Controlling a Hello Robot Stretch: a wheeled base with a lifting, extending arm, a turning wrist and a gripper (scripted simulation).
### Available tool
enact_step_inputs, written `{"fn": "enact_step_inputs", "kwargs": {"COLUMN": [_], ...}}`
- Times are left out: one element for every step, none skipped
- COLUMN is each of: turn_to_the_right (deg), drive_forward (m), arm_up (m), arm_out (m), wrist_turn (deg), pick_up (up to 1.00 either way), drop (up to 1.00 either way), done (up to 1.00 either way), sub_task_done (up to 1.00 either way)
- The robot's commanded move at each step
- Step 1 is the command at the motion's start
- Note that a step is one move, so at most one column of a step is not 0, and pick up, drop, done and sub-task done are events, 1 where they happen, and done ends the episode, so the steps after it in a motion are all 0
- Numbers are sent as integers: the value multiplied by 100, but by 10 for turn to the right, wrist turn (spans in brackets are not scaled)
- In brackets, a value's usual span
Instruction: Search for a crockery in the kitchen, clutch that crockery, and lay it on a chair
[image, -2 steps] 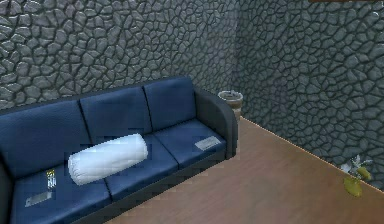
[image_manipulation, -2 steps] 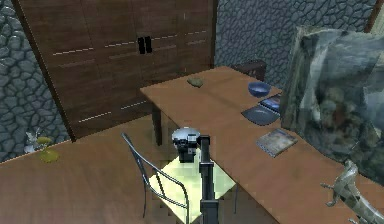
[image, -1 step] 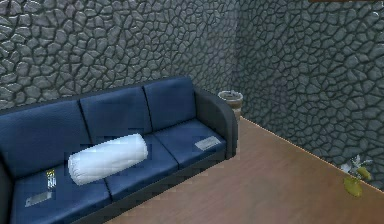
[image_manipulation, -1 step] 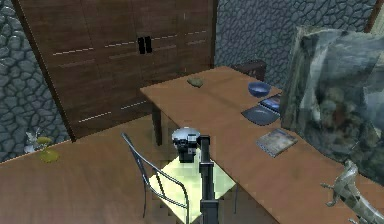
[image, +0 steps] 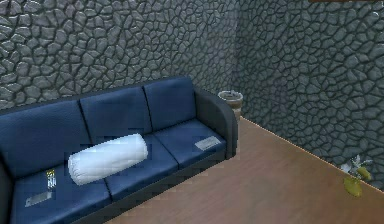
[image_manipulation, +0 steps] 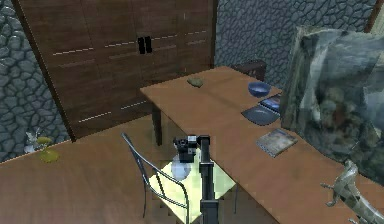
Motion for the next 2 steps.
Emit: {"fn": "enact_step_inputs", "kwargs": {"turn_to_the_right": [0, 0], "drive_forward": [0, 0], "arm_up": [10, 0], "arm_out": [0, -8], "wrist_turn": [0, 0], "pick_up": [0, 0], "drop": [0, 0], "done": [0, 0], "sub_task_done": [0, 0]}}
